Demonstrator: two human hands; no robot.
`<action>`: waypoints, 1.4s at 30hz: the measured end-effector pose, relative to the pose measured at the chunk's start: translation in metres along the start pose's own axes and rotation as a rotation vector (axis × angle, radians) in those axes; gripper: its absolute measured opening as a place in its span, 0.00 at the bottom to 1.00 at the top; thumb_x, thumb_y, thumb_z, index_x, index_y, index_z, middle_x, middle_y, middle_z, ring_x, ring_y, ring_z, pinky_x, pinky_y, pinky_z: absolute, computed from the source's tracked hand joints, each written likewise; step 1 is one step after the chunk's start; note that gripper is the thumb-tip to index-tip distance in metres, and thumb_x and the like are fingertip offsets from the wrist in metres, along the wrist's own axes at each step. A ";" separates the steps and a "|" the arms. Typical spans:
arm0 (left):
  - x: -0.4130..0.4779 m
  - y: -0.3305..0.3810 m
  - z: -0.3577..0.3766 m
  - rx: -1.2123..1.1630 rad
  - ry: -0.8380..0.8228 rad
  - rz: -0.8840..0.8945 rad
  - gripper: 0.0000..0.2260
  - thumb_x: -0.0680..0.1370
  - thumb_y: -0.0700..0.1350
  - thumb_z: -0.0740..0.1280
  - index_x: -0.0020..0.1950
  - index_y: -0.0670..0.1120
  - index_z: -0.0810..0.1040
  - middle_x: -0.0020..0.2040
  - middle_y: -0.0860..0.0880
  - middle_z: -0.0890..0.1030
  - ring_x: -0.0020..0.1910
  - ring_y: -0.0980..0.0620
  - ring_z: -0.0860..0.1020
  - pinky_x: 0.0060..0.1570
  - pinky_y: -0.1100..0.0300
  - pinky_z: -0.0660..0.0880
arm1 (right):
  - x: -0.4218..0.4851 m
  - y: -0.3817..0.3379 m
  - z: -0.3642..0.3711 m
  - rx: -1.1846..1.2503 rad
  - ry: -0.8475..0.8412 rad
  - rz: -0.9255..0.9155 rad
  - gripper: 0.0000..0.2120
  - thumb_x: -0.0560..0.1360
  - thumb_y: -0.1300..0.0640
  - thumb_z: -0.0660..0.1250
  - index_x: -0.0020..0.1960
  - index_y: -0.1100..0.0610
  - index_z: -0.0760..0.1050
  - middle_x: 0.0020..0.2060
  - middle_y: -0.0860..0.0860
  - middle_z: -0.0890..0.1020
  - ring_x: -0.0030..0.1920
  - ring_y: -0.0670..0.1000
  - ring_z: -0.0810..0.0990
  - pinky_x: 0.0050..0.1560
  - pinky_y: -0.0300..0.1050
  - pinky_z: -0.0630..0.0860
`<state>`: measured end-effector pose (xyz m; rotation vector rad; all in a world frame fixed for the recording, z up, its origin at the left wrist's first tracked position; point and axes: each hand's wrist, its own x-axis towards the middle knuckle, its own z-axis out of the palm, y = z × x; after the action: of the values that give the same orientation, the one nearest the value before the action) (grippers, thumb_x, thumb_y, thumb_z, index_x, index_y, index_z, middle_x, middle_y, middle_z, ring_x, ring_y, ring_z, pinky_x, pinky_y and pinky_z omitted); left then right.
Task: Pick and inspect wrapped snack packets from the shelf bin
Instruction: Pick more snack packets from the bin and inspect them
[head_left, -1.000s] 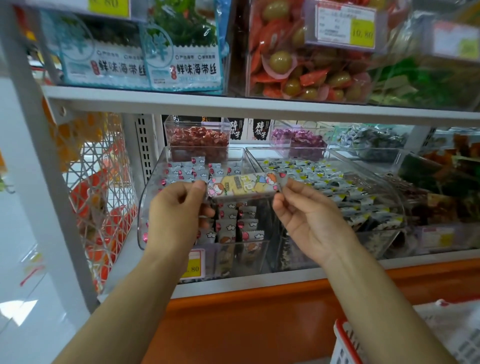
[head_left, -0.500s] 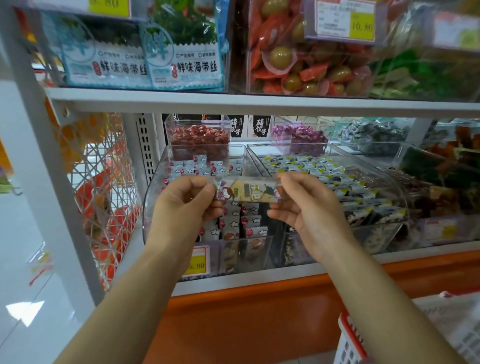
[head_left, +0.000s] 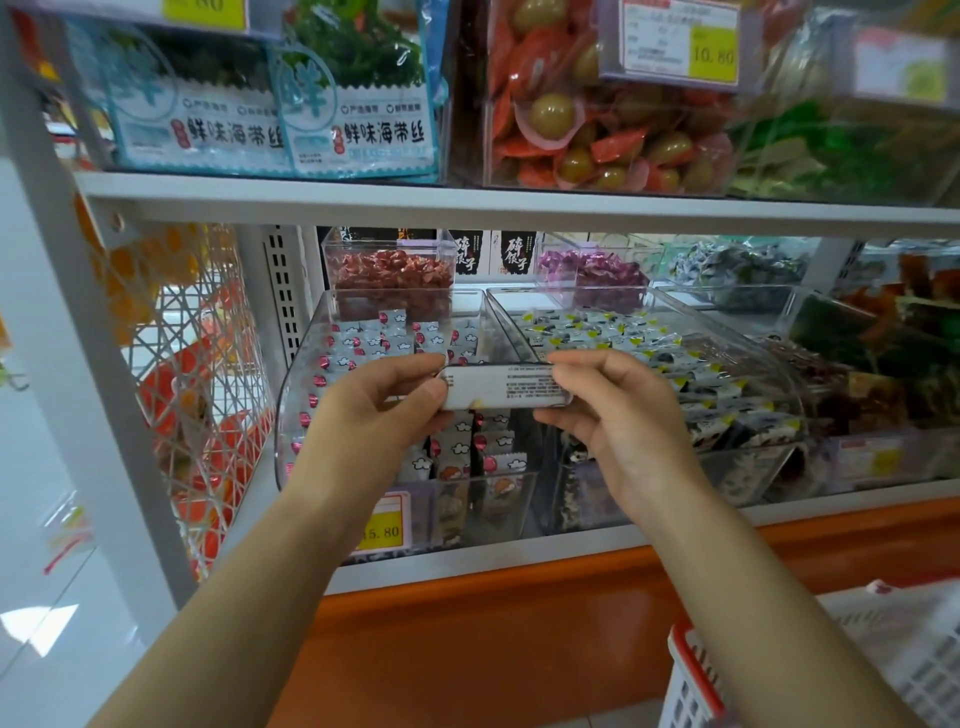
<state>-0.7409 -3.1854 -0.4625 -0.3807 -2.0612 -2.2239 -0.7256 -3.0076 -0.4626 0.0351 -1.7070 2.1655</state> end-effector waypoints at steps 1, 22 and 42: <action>-0.001 0.000 0.000 0.028 -0.017 0.012 0.09 0.77 0.38 0.64 0.54 0.48 0.79 0.50 0.48 0.82 0.45 0.55 0.83 0.45 0.68 0.78 | 0.000 -0.001 0.000 0.009 0.005 0.005 0.09 0.73 0.67 0.66 0.37 0.58 0.80 0.43 0.57 0.83 0.40 0.50 0.84 0.37 0.42 0.81; 0.002 0.006 -0.007 -0.206 0.025 -0.187 0.05 0.74 0.39 0.67 0.38 0.43 0.80 0.41 0.47 0.82 0.34 0.54 0.80 0.30 0.65 0.77 | 0.002 0.000 -0.002 0.374 -0.031 0.202 0.02 0.71 0.62 0.67 0.42 0.60 0.79 0.39 0.55 0.85 0.39 0.50 0.84 0.37 0.40 0.80; -0.002 0.002 0.004 0.300 -0.001 0.163 0.07 0.74 0.41 0.69 0.50 0.51 0.78 0.47 0.50 0.80 0.48 0.55 0.79 0.40 0.66 0.76 | -0.001 0.008 0.007 -0.461 0.038 -0.253 0.08 0.71 0.59 0.69 0.34 0.53 0.76 0.31 0.47 0.78 0.36 0.48 0.77 0.38 0.48 0.74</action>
<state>-0.7380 -3.1821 -0.4609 -0.5007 -2.2292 -1.7906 -0.7284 -3.0161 -0.4690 0.0798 -2.0144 1.5491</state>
